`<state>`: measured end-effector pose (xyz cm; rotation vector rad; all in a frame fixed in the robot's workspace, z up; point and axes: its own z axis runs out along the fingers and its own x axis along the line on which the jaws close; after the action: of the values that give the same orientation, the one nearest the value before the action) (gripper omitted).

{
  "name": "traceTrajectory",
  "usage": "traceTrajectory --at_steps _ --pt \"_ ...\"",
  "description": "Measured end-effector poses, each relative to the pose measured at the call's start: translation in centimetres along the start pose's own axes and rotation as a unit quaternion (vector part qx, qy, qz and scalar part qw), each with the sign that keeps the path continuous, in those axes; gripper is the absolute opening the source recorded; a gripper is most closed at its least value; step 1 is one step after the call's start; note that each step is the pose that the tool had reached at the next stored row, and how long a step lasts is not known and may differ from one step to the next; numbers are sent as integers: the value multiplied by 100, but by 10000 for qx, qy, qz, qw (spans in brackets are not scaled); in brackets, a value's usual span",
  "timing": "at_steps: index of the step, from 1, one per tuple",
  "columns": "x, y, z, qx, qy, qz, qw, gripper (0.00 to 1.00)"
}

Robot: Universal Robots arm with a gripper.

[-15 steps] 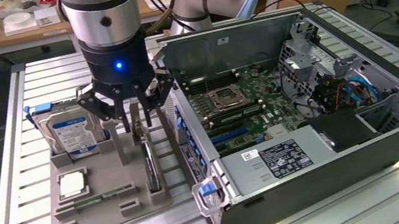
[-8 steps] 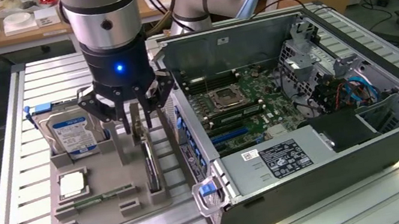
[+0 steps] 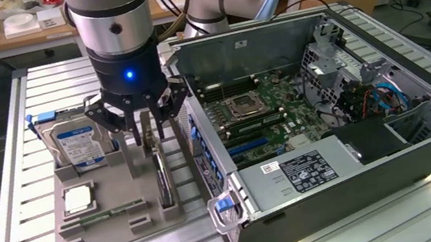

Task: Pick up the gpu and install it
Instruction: 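Pick up the gpu and move the gpu toward the slot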

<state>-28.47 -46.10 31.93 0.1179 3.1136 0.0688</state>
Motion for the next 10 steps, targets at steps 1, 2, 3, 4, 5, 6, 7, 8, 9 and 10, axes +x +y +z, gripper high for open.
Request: traceTrajectory --at_steps 1,2,3,4,5,6,7,8,9,10 --pt "0 0 5 -1 -1 0 10000 42" --pt "0 0 15 -2 -2 0 10000 42" --pt "1 -1 24 -1 -1 0 10000 42" --pt "1 -1 32 0 0 0 10000 42" --pt "1 -2 38 -1 0 0 10000 42" --pt "1 -2 38 0 0 0 10000 42" --pt "1 -2 39 0 0 0 10000 42" --pt "1 -2 39 0 0 0 10000 42" --pt "1 -2 39 0 0 0 10000 42" --pt "1 -3 39 0 0 0 10000 42"
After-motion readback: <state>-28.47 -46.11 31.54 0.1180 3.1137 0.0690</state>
